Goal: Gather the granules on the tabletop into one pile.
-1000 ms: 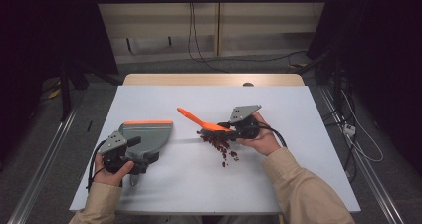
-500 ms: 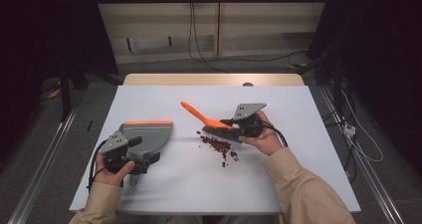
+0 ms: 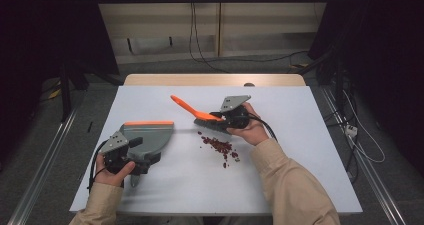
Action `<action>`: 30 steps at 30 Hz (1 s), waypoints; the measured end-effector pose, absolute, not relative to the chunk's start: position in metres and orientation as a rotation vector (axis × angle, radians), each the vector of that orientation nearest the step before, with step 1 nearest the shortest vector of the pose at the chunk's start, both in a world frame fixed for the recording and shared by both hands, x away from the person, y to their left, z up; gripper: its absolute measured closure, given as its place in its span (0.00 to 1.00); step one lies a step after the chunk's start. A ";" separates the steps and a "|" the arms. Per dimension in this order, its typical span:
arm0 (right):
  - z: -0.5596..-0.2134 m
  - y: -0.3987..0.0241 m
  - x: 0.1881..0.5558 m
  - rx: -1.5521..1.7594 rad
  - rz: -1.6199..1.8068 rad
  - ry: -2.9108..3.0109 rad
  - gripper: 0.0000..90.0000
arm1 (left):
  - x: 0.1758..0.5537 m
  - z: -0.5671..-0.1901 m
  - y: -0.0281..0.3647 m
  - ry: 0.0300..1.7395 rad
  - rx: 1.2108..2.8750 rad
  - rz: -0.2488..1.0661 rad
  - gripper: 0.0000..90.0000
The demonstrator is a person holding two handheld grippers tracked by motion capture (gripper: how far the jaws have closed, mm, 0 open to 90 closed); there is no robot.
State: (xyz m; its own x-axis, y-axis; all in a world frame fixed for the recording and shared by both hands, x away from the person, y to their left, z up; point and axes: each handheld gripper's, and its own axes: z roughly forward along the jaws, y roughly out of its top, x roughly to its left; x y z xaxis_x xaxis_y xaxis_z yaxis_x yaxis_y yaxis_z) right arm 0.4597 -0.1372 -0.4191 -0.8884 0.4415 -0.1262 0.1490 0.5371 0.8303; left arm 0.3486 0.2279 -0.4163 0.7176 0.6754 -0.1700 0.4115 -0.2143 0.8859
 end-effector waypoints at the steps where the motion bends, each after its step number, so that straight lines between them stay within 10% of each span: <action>1: -0.421 -0.135 0.460 0.482 1.268 2.473 0.80 | 0.348 -0.416 0.228 0.848 1.845 0.306 0.06; 30: -0.421 -0.150 0.411 0.370 1.302 2.549 0.79 | 0.348 -0.416 0.227 0.844 1.847 0.306 0.06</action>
State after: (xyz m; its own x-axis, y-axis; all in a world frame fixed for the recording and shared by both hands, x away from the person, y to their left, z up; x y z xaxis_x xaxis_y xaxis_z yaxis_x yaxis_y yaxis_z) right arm 0.4115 -0.1497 -0.4206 -0.9353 0.3364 -0.1094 0.1086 0.5674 0.8162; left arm 0.3476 0.2274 -0.4159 0.7200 0.6734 -0.1677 0.4092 -0.2168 0.8863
